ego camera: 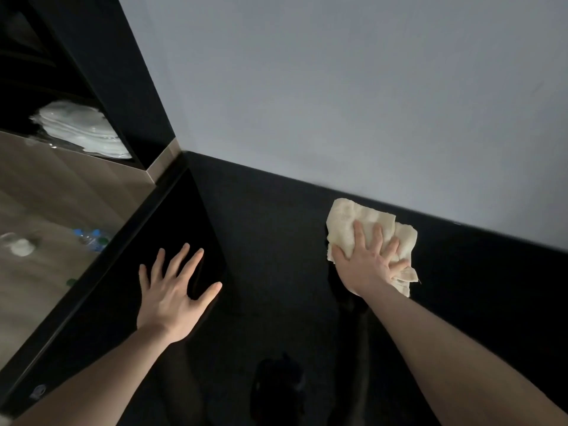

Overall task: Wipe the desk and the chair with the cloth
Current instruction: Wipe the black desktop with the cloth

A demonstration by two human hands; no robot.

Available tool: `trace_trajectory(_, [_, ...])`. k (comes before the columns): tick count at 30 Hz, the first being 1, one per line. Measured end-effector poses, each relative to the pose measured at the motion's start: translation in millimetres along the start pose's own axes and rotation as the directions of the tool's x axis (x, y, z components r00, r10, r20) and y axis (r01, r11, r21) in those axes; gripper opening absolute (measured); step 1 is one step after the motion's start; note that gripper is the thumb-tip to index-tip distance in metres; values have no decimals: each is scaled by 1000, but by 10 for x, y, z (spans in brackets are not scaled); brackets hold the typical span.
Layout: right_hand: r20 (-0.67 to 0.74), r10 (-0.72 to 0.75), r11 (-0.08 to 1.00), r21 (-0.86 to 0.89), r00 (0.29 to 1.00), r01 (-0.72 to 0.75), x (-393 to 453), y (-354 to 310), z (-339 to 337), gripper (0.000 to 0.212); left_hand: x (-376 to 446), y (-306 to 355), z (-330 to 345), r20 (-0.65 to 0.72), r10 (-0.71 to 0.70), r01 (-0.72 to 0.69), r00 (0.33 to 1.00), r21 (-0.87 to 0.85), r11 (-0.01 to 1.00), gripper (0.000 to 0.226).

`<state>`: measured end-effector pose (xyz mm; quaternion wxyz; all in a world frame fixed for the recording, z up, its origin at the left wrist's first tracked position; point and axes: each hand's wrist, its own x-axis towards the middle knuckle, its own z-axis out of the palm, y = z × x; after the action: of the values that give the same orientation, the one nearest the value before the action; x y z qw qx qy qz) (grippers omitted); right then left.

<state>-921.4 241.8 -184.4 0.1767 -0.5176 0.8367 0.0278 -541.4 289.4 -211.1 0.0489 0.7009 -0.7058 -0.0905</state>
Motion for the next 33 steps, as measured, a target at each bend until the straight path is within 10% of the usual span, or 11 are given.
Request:
trace_trajectory(26, [-71, 218, 975, 57, 973, -214, -360, -1264, 369, 78, 15, 55, -151, 77, 24, -19, 997, -76, 997, 85])
trace_trajectory(33, [-52, 201, 976, 95, 978, -196, -615, -2230, 552, 78, 671, -1283, -438, -16, 260, -261, 965, -30, 965, 77])
